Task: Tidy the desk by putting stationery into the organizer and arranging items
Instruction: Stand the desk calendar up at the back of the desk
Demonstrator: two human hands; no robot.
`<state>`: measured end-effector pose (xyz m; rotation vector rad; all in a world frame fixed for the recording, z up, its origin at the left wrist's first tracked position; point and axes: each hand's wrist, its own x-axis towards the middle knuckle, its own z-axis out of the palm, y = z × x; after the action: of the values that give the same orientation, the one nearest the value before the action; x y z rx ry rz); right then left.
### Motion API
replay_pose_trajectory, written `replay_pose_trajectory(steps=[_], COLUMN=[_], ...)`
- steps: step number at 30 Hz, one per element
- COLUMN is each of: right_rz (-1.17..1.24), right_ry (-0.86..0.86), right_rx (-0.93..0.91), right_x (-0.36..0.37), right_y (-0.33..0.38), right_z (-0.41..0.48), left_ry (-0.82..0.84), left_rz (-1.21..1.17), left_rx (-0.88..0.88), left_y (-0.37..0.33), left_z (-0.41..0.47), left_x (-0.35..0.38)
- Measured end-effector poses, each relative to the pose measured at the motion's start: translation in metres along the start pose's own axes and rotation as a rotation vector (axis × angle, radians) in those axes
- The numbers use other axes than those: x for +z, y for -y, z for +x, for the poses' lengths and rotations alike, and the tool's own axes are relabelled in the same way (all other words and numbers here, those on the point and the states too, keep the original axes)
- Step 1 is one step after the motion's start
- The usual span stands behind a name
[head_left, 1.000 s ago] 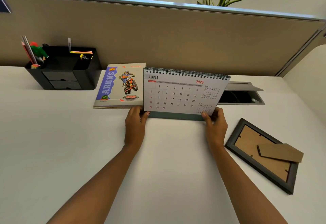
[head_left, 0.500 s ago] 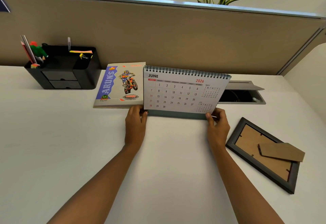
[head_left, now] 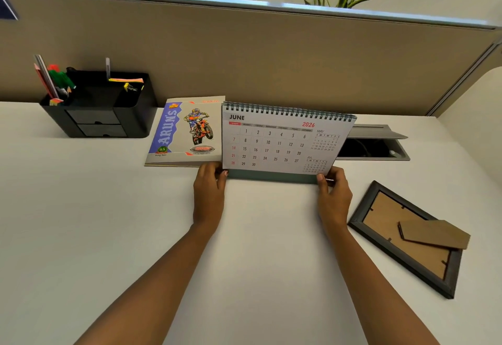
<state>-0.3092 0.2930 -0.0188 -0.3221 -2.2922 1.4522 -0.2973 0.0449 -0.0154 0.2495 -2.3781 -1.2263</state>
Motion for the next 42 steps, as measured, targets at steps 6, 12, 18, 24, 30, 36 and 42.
replay_pose_trajectory(steps=[6,12,18,24,30,36,42], right_rz=[0.037,0.038,0.025,-0.006,-0.03,0.029,0.078], right_ry=[-0.008,-0.05,-0.137,-0.195,-0.236,-0.266,-0.323], right_rx=[0.018,0.029,0.035,0.044,0.044,0.062,0.07], right_x=[0.0,-0.002,-0.002,0.0,0.003,0.004,0.0], right_y=[0.005,0.011,0.01,0.003,0.002,0.003,0.007], right_z=[-0.002,-0.007,-0.006,-0.002,0.0,-0.001,-0.02], left_ry=[-0.026,-0.024,-0.03,-0.008,0.002,0.029,-0.019], left_rz=[-0.012,-0.021,-0.058,-0.101,-0.091,-0.089,-0.12], left_rx=[-0.035,0.007,0.014,0.019,0.032,-0.007,-0.05], left_y=[0.001,0.002,0.002,0.001,0.004,0.005,0.005], left_z=[-0.002,-0.003,0.001,0.003,0.005,0.005,-0.01], left_x=[0.0,-0.004,-0.008,-0.008,-0.005,-0.001,-0.009])
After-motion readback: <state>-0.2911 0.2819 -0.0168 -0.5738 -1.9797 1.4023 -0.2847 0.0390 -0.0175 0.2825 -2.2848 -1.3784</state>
